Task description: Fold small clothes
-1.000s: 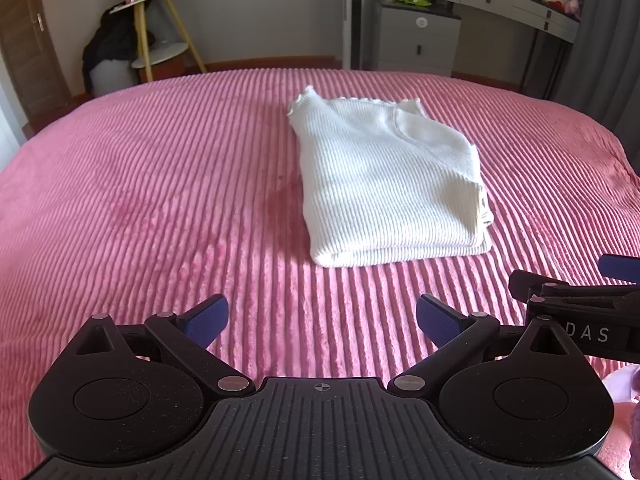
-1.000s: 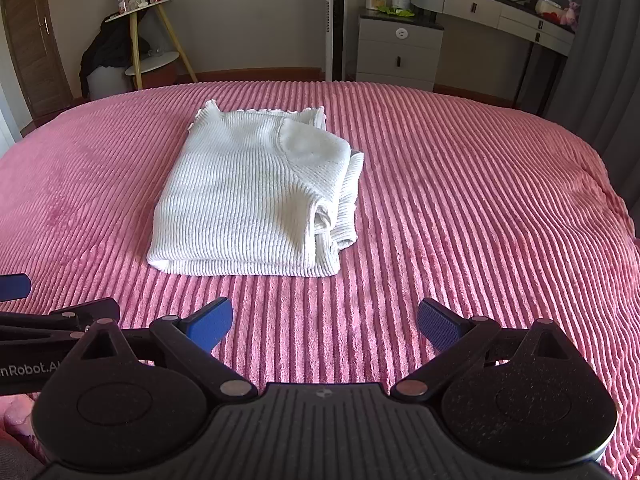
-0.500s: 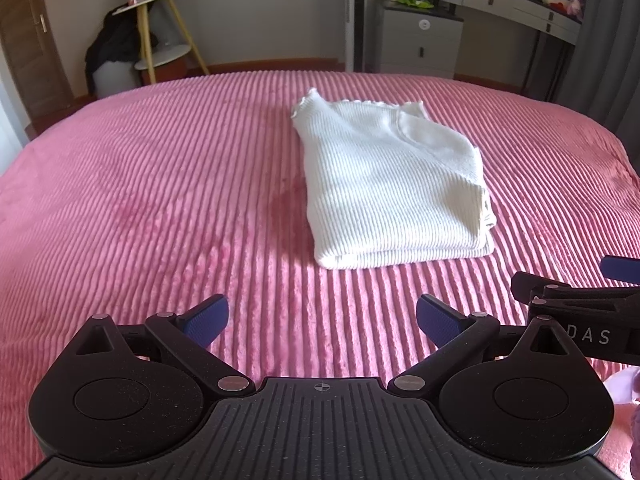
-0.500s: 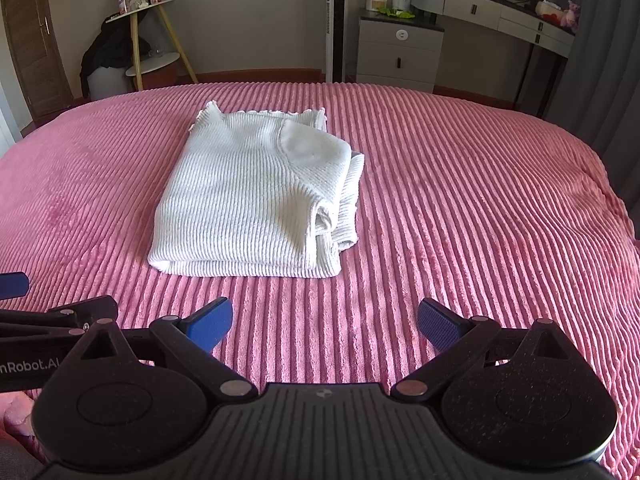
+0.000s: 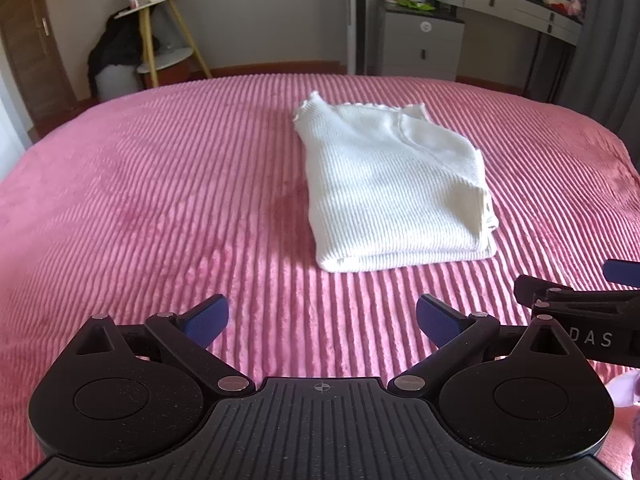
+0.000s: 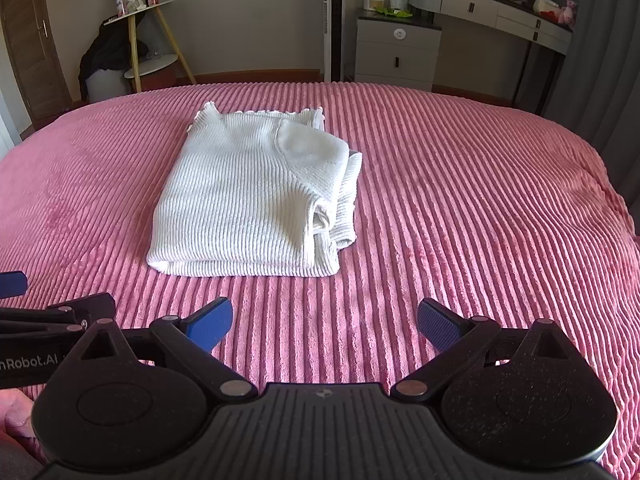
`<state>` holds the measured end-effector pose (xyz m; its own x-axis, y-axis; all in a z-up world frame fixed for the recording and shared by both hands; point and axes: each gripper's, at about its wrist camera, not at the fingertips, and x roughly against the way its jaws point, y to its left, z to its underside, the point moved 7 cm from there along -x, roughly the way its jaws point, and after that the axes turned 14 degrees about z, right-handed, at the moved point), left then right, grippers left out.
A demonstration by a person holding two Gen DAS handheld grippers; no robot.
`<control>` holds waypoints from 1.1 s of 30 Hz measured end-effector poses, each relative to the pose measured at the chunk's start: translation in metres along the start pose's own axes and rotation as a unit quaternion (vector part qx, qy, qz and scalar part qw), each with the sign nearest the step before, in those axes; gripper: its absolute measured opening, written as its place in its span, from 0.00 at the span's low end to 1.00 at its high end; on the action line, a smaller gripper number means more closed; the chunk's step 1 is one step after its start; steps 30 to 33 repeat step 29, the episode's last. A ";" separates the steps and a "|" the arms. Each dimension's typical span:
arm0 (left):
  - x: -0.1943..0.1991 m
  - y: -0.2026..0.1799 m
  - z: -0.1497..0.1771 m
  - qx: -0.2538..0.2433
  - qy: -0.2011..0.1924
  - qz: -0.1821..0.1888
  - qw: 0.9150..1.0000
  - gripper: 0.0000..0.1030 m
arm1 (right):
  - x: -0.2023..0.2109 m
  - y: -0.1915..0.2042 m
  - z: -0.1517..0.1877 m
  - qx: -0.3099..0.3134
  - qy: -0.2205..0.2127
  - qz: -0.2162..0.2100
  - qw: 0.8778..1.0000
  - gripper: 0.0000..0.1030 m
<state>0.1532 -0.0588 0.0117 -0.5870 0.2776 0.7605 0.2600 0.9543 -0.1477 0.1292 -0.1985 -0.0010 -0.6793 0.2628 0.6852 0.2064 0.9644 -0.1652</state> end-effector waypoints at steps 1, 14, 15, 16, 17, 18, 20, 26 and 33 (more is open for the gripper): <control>0.000 0.000 0.000 0.000 -0.001 0.001 1.000 1.00 | 0.000 0.000 0.000 0.000 0.000 0.000 1.000 0.96; 0.003 -0.003 0.001 -0.014 -0.013 0.011 1.000 1.00 | 0.000 -0.002 0.002 -0.009 0.002 -0.001 1.000 0.96; 0.003 -0.003 0.001 -0.015 -0.013 0.010 1.000 1.00 | 0.000 -0.001 0.002 -0.009 0.002 0.000 1.000 0.96; 0.003 -0.003 0.002 -0.016 -0.013 0.008 1.000 1.00 | 0.000 -0.001 0.002 -0.008 0.001 0.000 1.000 0.96; 0.003 -0.004 0.002 -0.019 -0.012 0.005 1.000 1.00 | 0.000 -0.001 0.002 -0.008 0.001 0.000 1.000 0.96; 0.003 -0.003 0.002 -0.021 -0.012 0.001 1.000 1.00 | 0.001 -0.001 0.002 -0.008 0.001 0.000 1.000 0.96; 0.003 -0.003 0.003 -0.027 -0.011 -0.005 1.000 1.00 | 0.001 -0.002 0.002 -0.009 0.000 0.000 1.000 0.96; 0.003 -0.002 0.003 -0.025 -0.010 0.002 1.000 1.00 | 0.000 -0.002 0.003 -0.007 0.002 0.003 1.000 0.96; 0.003 -0.004 0.003 -0.026 -0.011 0.001 1.000 1.00 | 0.001 -0.004 0.004 -0.004 0.001 0.007 1.000 0.96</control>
